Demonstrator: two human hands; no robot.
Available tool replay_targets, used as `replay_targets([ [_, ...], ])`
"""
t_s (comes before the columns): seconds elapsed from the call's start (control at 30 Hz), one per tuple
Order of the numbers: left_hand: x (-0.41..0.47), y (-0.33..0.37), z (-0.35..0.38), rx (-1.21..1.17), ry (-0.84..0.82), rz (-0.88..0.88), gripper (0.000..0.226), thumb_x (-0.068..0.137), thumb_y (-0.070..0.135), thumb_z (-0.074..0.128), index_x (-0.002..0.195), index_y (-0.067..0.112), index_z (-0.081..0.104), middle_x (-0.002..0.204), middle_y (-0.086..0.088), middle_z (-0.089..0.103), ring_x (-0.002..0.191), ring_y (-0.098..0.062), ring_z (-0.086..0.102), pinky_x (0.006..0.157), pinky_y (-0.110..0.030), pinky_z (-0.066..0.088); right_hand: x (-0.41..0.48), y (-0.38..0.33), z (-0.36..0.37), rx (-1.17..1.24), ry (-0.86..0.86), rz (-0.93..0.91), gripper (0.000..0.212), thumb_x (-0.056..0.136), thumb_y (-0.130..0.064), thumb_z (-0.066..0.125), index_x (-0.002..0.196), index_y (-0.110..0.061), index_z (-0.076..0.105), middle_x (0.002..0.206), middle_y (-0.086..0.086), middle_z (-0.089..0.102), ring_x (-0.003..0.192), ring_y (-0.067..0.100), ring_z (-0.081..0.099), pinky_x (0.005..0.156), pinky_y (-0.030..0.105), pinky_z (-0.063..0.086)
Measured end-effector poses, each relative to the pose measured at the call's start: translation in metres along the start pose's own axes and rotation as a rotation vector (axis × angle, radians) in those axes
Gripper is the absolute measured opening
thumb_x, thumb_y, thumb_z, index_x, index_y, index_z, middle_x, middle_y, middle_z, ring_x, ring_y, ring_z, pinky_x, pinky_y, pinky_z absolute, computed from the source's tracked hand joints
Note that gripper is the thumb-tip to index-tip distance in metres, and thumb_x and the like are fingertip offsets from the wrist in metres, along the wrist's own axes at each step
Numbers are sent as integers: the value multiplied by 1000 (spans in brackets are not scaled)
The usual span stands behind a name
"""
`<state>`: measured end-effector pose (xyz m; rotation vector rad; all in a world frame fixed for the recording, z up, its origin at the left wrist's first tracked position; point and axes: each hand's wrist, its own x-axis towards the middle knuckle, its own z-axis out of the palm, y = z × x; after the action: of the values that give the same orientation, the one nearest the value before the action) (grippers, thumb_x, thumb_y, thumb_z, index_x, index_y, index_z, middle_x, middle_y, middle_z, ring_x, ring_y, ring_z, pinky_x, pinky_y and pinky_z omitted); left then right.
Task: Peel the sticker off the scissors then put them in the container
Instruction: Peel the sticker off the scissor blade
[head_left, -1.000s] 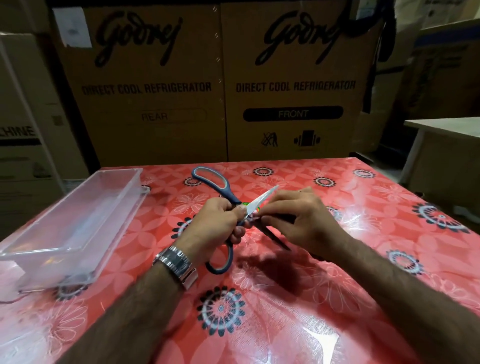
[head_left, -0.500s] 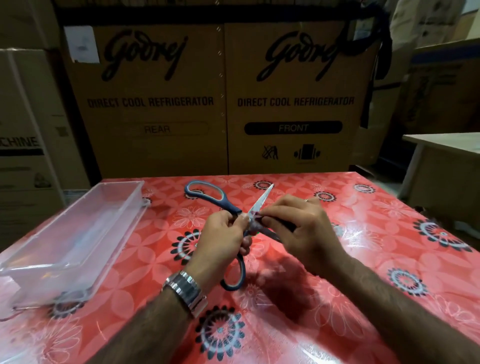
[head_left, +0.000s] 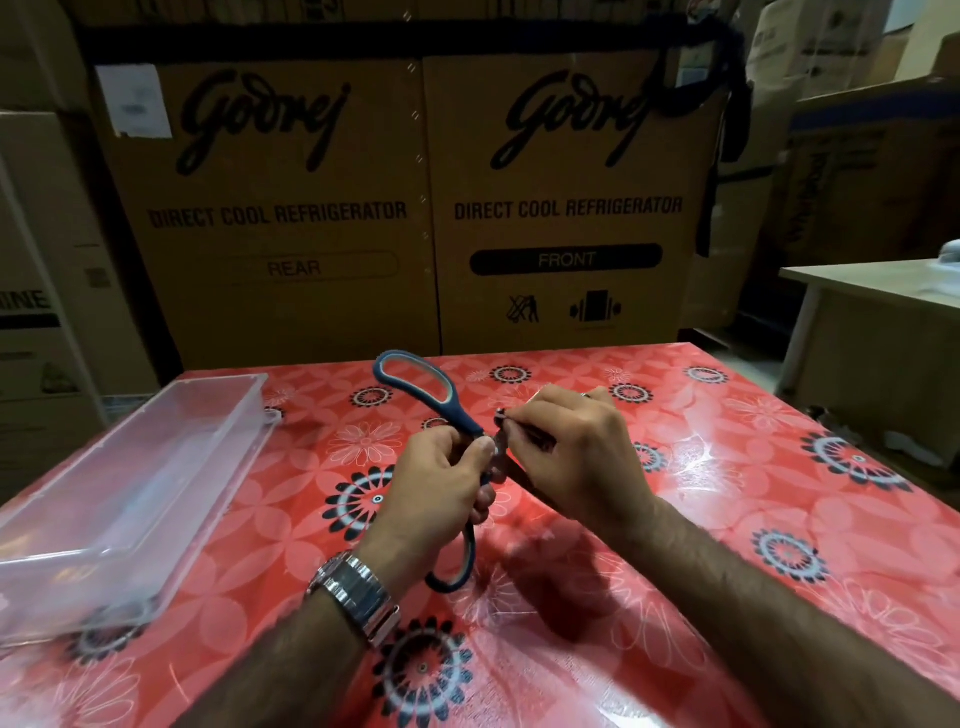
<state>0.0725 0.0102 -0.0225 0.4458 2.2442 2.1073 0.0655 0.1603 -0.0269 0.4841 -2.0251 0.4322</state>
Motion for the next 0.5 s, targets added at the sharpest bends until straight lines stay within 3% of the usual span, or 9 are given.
replay_targets([
  [0.13, 1, 0, -2, -21, 8, -45, 20, 98, 11, 47, 84, 2, 58, 69, -10, 60, 44, -8, 47, 41, -20, 38, 3, 5, 0, 13, 11, 51, 9, 81, -15, 68, 75, -13, 74, 72, -4, 67, 65, 15, 64, 63, 34, 39],
  [0.3, 2, 0, -2, -50, -16, -69, 22, 99, 12, 46, 84, 3, 58, 70, -11, 59, 45, -8, 45, 40, -19, 37, -14, -9, -2, 46, -73, -49, 12, 82, -14, 67, 71, -16, 70, 71, -6, 65, 64, 13, 60, 62, 37, 38],
  [0.5, 2, 1, -5, -28, 16, -40, 21, 98, 12, 47, 84, 2, 58, 70, -10, 61, 44, -7, 48, 40, -19, 38, 0, 4, -2, -45, 26, 38, 11, 79, -12, 69, 69, -15, 68, 70, -6, 65, 63, 15, 62, 60, 35, 37],
])
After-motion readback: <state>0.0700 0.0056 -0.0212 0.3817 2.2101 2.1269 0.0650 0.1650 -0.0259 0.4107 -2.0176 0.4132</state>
